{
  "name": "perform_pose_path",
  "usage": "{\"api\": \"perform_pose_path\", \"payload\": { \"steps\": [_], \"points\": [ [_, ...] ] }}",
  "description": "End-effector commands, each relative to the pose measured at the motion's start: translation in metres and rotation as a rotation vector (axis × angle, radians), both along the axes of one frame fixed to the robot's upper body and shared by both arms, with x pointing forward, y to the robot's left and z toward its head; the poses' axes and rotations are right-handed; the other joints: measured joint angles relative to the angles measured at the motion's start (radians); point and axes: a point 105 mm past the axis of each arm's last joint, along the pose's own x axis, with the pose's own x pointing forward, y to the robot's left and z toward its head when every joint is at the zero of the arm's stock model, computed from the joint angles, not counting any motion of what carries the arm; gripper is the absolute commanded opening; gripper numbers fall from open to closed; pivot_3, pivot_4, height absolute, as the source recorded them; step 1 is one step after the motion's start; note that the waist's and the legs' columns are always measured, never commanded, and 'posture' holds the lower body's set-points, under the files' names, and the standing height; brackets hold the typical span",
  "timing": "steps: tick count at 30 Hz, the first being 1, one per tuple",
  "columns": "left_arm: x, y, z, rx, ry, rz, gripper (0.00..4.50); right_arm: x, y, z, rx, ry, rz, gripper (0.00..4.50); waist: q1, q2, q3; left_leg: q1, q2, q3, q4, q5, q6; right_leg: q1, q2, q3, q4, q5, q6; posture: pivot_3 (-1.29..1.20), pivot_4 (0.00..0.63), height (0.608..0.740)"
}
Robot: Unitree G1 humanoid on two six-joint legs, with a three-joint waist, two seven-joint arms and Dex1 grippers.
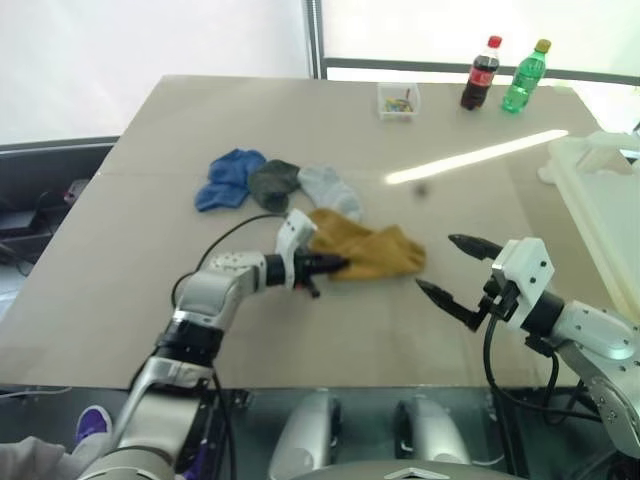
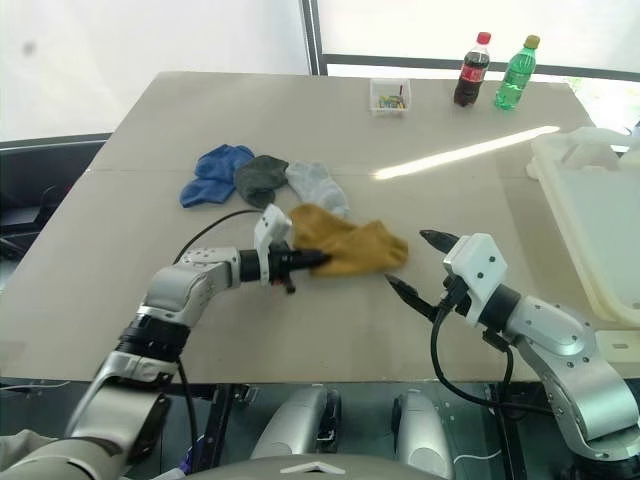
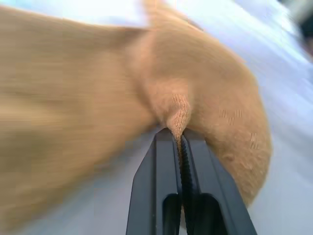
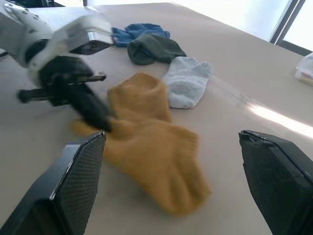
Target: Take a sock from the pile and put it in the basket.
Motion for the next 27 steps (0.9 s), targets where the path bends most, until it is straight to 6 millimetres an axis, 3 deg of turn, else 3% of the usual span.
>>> {"api": "perform_pose_path", "payload": {
  "steps": [1,3,4,6,8,11,14,23,27],
  "points": [
    [0.031,0.042,0.008,-0.047,-0.011,0.362,0.04,-0.003,0.001,0.013,0.005,-0.055,0.005,4.50,-0.007,0.000,0.000,0.000,0.000,0.000,0.000,0.000,0.000,0.000,0.000,0.000,0.000,0.000,0.000,0.00,0.150,0.729],
    [0.030,0.043,0.024,-0.153,-0.018,0.369,0.04,-0.003,0.001,0.013,0.004,-0.054,0.007,4.50,-0.018,0.000,0.000,0.000,0.000,0.000,0.001,0.000,0.000,0.000,0.000,0.000,0.001,0.000,0.000,0.00,0.150,0.729],
    [0.013,0.035,0.031,-0.207,0.004,0.246,0.04,-0.003,0.001,0.012,0.004,-0.053,0.008,4.50,-0.020,-0.001,0.000,0.000,0.000,0.001,0.001,0.000,0.000,0.000,0.001,0.001,0.001,0.000,0.000,0.00,0.150,0.729],
    [-0.038,0.017,0.036,-0.231,0.056,-0.073,0.04,-0.003,0.001,0.012,0.004,-0.049,0.011,4.50,-0.031,-0.001,0.000,0.000,0.001,0.001,0.000,0.000,-0.001,-0.001,0.002,0.002,0.001,0.000,0.000,0.00,0.150,0.729],
    [-0.079,0.018,0.019,-0.131,0.137,-0.251,0.04,-0.003,0.001,0.011,0.004,-0.046,0.018,4.50,-0.040,-0.001,0.001,-0.001,0.001,0.002,-0.002,0.002,-0.005,-0.002,0.002,0.002,0.000,0.000,0.000,0.00,0.150,0.729],
    [-0.108,0.031,-0.004,0.010,0.215,-0.355,0.04,-0.003,0.002,0.010,0.004,-0.043,0.030,4.50,-0.032,0.000,0.001,0.000,0.001,0.002,-0.005,0.002,-0.006,-0.002,-0.002,0.002,-0.002,-0.001,-0.002,0.00,0.150,0.729],
    [-0.097,0.034,-0.010,0.050,0.188,-0.312,0.04,-0.002,0.002,0.009,0.004,-0.042,0.035,4.50,-0.008,0.001,0.001,0.000,0.001,0.001,-0.005,0.000,-0.001,-0.002,-0.004,0.001,-0.003,-0.003,-0.005,0.00,0.150,0.729],
    [-0.090,0.011,-0.014,0.097,0.131,-0.392,0.04,-0.004,0.002,0.001,0.000,0.010,0.040,4.50,-0.011,0.000,0.001,0.000,0.000,0.001,-0.004,0.000,-0.001,-0.001,-0.004,0.002,-0.004,-0.003,-0.005,0.00,0.150,0.729],
    [-0.088,-0.009,-0.014,0.116,0.085,-0.483,0.04,-0.007,0.002,-0.010,-0.031,0.066,0.045,4.50,-0.007,0.000,0.001,0.000,0.000,0.001,-0.005,0.000,-0.001,-0.001,-0.004,0.001,-0.003,-0.003,-0.005,0.00,0.150,0.729]
  ]
}}
